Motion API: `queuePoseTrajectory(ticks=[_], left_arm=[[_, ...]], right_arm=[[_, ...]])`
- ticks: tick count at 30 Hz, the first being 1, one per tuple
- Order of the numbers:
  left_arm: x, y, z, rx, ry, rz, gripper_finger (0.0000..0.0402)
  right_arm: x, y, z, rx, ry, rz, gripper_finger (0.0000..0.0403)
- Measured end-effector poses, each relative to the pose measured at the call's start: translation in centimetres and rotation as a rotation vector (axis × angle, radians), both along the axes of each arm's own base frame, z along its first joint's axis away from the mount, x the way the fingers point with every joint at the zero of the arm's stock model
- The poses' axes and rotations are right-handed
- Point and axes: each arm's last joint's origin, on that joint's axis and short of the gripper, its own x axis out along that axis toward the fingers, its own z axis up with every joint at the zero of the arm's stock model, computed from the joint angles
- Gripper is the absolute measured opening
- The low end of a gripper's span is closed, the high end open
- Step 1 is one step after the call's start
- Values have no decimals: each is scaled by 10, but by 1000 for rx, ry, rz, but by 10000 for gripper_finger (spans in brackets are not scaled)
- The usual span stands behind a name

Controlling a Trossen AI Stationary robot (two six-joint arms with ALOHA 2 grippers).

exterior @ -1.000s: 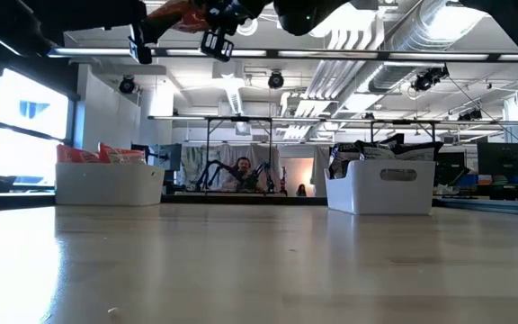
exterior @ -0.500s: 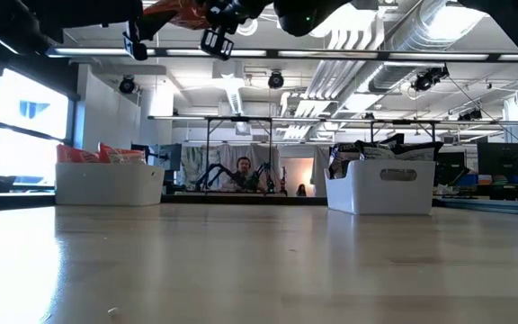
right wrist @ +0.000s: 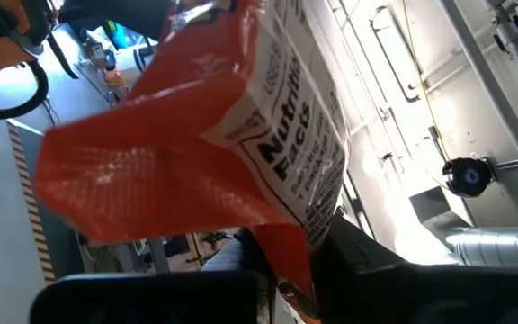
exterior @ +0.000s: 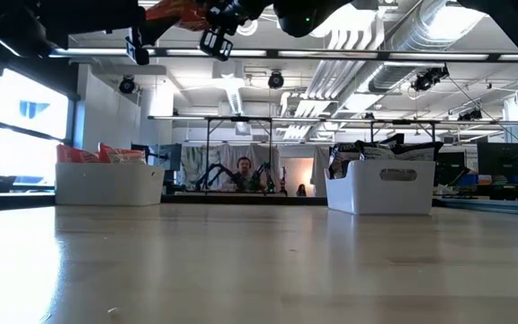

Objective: Sort Maruchan noodles
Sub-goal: Put the orange noodle pack into the top left white bin

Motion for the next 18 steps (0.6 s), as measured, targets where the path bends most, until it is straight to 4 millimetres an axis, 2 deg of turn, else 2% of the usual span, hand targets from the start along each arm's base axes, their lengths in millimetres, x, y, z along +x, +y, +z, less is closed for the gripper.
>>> queuePoseTrajectory(ticks=[5, 10, 13, 18], left_arm=[[-1, 2, 0, 1, 4, 11, 214], [-1, 8, -2, -16, 14, 12, 214], [-1, 10, -1, -11, -10, -60, 215], [-4, 9, 4, 27, -58, -108, 225]], right_arm=[[-1, 0, 2, 0, -18, -3, 19], [-1, 1, 17, 0, -67, -5, 19], [-1, 1, 23, 1, -75, -2, 19], [4, 3, 17, 43, -33, 27, 19]])
